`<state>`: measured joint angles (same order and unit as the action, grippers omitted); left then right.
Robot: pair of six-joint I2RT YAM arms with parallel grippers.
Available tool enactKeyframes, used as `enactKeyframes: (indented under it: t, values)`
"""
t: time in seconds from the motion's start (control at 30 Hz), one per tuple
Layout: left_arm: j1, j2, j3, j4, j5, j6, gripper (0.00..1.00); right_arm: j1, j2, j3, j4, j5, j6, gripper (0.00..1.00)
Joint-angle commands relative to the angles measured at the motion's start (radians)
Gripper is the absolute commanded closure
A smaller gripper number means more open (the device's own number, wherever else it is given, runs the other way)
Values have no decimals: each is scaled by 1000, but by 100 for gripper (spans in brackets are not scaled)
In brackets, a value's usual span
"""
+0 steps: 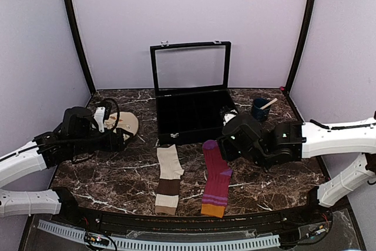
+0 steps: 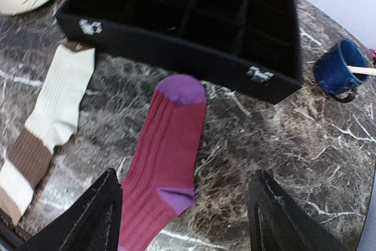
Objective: Roll the socks
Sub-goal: Move the storage box to the center of the board.
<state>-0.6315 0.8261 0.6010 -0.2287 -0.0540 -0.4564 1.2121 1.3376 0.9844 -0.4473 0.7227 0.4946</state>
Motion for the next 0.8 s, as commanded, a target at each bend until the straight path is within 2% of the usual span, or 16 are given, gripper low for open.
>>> enactKeyframes:
  t: [0.0, 0.17, 0.3, 0.57, 0.77]
  values:
    - [-108, 31, 29, -83, -119, -96, 14, 93, 18, -23, -114, -115, 40, 34]
    - [-259, 123, 53, -86, -195, -159, 16, 199, 66, -28, -167, -233, 39, 37]
    - [-329, 203, 93, -106, -236, -186, 16, 252, 78, -39, -189, -337, 32, 39]
    - [-402, 272, 116, -95, -259, -239, 17, 296, 75, -74, -169, -499, 16, 42]
    - [-415, 296, 95, -59, -251, -252, 17, 307, 117, -87, -148, -490, 21, 41]
